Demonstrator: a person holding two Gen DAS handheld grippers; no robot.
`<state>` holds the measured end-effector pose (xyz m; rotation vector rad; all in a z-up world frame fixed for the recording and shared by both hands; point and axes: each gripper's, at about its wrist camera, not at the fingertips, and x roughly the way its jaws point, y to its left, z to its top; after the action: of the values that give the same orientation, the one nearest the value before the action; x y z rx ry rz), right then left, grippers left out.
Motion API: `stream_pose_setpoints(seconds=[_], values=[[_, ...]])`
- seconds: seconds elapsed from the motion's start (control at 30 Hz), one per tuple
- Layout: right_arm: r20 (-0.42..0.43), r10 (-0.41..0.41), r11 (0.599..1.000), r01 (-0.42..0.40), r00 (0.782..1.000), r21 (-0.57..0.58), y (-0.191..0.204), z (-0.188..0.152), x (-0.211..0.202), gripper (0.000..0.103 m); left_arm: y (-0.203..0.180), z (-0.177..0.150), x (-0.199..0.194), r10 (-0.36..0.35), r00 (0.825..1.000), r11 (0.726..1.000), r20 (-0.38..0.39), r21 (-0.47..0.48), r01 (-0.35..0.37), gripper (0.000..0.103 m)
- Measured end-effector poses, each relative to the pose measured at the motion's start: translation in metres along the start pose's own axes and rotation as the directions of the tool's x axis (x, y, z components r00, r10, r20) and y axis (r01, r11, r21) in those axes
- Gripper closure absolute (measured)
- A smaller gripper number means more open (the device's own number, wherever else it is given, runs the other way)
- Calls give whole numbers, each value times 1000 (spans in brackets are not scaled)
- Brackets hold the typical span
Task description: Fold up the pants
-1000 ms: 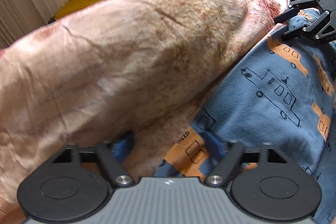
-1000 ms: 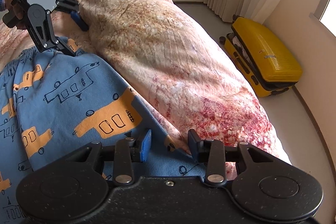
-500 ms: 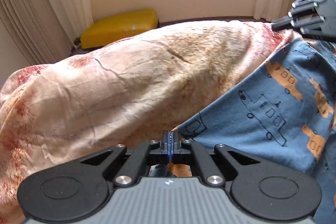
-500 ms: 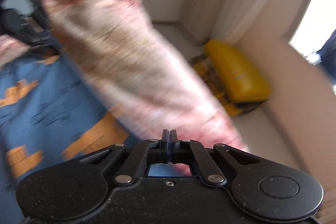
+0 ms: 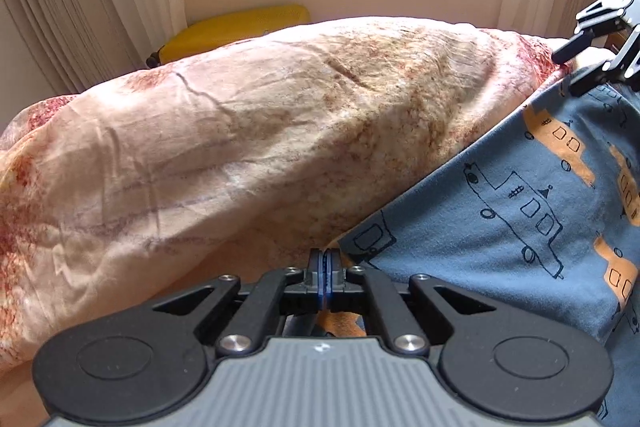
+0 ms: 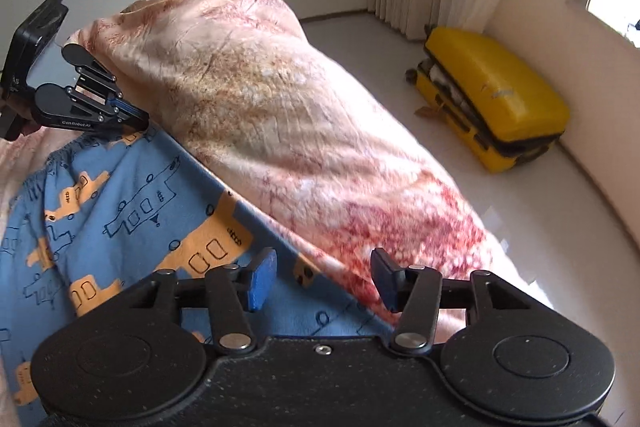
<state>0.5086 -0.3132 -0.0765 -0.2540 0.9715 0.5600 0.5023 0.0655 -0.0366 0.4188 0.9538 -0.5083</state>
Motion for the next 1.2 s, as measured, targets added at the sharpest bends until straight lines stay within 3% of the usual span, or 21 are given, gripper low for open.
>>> stream_pose_setpoints(seconds=[0.03, 0.07, 0.1, 0.17, 0.3, 0.37, 0.57, 0.6, 0.67, 0.83, 0.93, 1.0, 1.07, 1.17, 1.2], values=[[-25, -9, 1000, 9, 1000, -1, 1, -2, 5, 54, -3, 3, 3, 4, 1000, 1000, 0, -4, -4, 102], [-58, -18, 1000, 17, 998, -6, 3, -4, 12, 72, -4, 5, 2, 6, 1000, 1000, 0, -11, -6, 102], [-75, -42, 999, 41, 996, -24, 7, -5, 16, 83, -4, 5, -1, 7, 1000, 1000, 1, -16, -7, 102], [-53, -72, 996, 69, 996, -57, 16, -6, 11, 95, -7, 8, -4, 15, 1000, 1000, 4, -10, -15, 102], [-24, -124, 987, 121, 992, -103, 31, -15, -1, 97, -13, 6, -19, 37, 999, 999, 35, 6, -38, 102], [-21, -152, 980, 148, 988, -135, 40, -21, -6, 103, -16, 3, -27, 49, 998, 999, 49, 10, -49, 102], [25, -208, 962, 209, 978, -175, 60, -48, -19, 103, -28, -15, -49, 100, 990, 994, 95, 42, -105, 102], [52, -221, 960, 226, 974, -166, 60, -50, -21, 100, -28, -19, -52, 99, 990, 994, 102, 37, -103, 103], [81, -231, 960, 241, 970, -142, 59, -47, -20, 80, -27, -26, -55, 95, 990, 995, 108, 32, -99, 103], [36, -248, 950, 250, 968, -188, 54, -32, -3, 80, -18, -28, -45, 64, 994, 997, 93, 30, -67, 101], [28, -262, 935, 261, 965, -241, 53, -27, -1, 78, -6, -24, -38, 32, 995, 999, 90, 21, -34, 89], [22, -261, 929, 258, 965, -266, 50, -23, -2, 71, -1, -22, -33, 28, 996, 997, 82, 64, -34, 65], [3, -263, 927, 254, 965, -276, 44, -19, 2, 68, 2, -20, -27, 42, 996, 994, 79, 96, -50, 55], [-34, -225, 946, 210, 974, -247, 36, -13, 10, 73, 9, -14, -18, 18, 998, 995, 60, 92, -23, 58], [-52, -204, 954, 186, 978, -235, 34, -13, 12, 76, 10, -12, -15, -3, 999, 996, 46, 87, -1, 68]])
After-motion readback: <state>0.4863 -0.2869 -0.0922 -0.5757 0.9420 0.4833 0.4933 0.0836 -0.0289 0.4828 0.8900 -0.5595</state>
